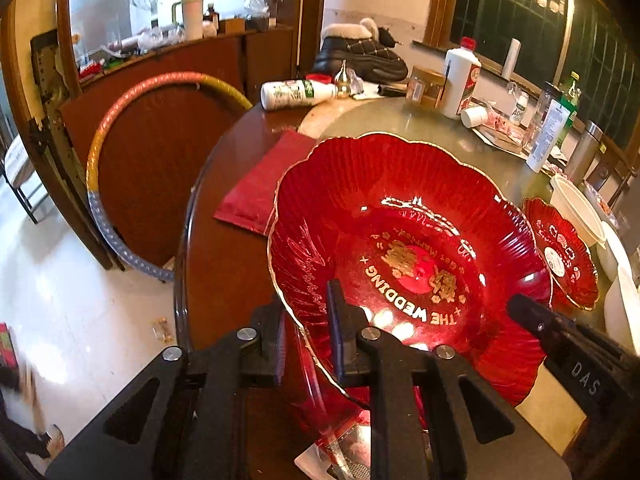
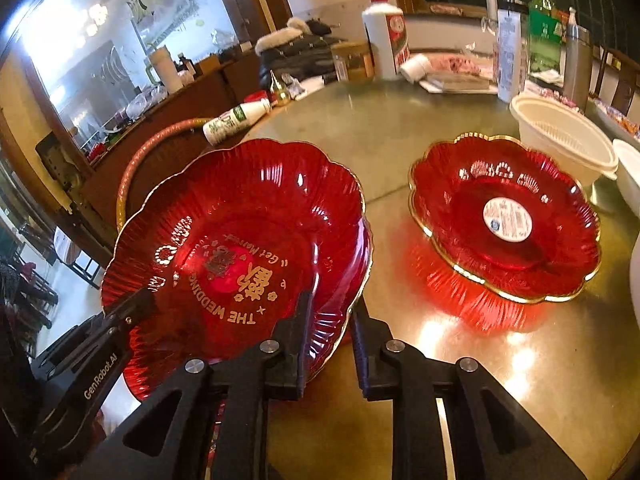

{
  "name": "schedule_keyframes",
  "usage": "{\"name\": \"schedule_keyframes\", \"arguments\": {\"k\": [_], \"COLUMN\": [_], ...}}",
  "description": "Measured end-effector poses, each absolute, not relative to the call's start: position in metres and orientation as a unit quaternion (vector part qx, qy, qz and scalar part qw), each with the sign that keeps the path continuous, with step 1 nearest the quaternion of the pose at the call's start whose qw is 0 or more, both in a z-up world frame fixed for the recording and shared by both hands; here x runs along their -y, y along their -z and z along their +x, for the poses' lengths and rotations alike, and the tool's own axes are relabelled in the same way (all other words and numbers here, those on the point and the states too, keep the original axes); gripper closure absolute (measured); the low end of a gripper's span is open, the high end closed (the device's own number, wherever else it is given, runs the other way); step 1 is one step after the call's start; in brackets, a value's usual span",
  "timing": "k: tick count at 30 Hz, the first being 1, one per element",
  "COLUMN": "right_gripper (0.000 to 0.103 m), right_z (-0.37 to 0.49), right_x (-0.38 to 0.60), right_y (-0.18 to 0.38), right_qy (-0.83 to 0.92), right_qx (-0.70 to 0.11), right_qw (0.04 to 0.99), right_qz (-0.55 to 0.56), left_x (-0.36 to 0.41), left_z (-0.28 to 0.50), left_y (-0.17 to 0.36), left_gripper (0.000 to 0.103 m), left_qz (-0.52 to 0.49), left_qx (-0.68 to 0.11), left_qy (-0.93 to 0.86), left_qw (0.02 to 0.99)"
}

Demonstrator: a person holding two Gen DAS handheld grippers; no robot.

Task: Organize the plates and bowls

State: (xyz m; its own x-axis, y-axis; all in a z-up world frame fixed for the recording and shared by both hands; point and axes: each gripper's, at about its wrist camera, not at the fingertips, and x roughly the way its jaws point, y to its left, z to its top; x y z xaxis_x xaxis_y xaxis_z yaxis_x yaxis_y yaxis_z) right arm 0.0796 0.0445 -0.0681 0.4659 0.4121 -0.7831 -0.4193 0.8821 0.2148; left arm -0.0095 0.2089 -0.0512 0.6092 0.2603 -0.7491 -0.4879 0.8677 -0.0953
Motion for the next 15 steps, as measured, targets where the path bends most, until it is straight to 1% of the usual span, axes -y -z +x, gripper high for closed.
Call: {"name": "schedule_keyframes", "arguments": {"k": [3, 4, 5, 6, 7, 8, 9, 10, 11, 12, 13, 15], "right_gripper": [0.067, 0.059, 0.052, 0.048, 0.042, 0.036, 0.034, 0.031, 0.030, 0.030, 0.030, 0.030], "right_z": [0.077, 0.076, 0.074, 0.074, 0.074, 0.075, 0.075, 0.076, 0.077, 0.078, 0.079, 0.079], "right_x": [-0.047, -0.047, -0.047, -0.046, -0.043, -0.041, -0.037, -0.033, -0.030, -0.025, -0.017, 0.000], "right_y": [0.066, 0.064, 0.062, 0.061, 0.058, 0.056, 0.054, 0.052, 0.050, 0.049, 0.046, 0.040], "right_qy": [-0.258, -0.265, -0.270, -0.271, -0.269, -0.267, -0.264, -0.262, -0.262, -0.263, -0.265, -0.265], "right_qx": [-0.453, -0.450, -0.448, -0.445, -0.441, -0.439, -0.438, -0.438, -0.439, -0.439, -0.437, -0.427], "right_qw": [0.853, 0.853, 0.852, 0.853, 0.856, 0.858, 0.859, 0.859, 0.858, 0.857, 0.856, 0.858], "right_qz": [-0.003, -0.001, 0.003, 0.008, 0.013, 0.018, 0.026, 0.038, 0.048, 0.061, 0.078, 0.108], "left_x": [-0.212, -0.212, -0.213, -0.215, -0.217, -0.220, -0.223, -0.226, -0.229, -0.232, -0.233, -0.231], "left_z": [-0.008, -0.008, -0.009, -0.010, -0.013, -0.018, -0.021, -0.027, -0.034, -0.040, -0.046, -0.053], "left_y": [0.053, 0.053, 0.053, 0.052, 0.050, 0.045, 0.041, 0.035, 0.029, 0.021, 0.013, -0.002], "left_gripper": [0.086, 0.086, 0.082, 0.077, 0.074, 0.064, 0.049, 0.042, 0.031, 0.027, 0.026, 0.020], "left_qz": [-0.160, -0.164, -0.169, -0.176, -0.185, -0.196, -0.204, -0.214, -0.224, -0.235, -0.243, -0.247], "left_qx": [-0.396, -0.397, -0.396, -0.394, -0.388, -0.375, -0.363, -0.343, -0.323, -0.300, -0.278, -0.248], "left_qy": [-0.209, -0.207, -0.204, -0.203, -0.205, -0.210, -0.216, -0.226, -0.237, -0.250, -0.261, -0.269], "left_qw": [0.880, 0.879, 0.879, 0.879, 0.879, 0.881, 0.883, 0.886, 0.889, 0.890, 0.892, 0.897]}}
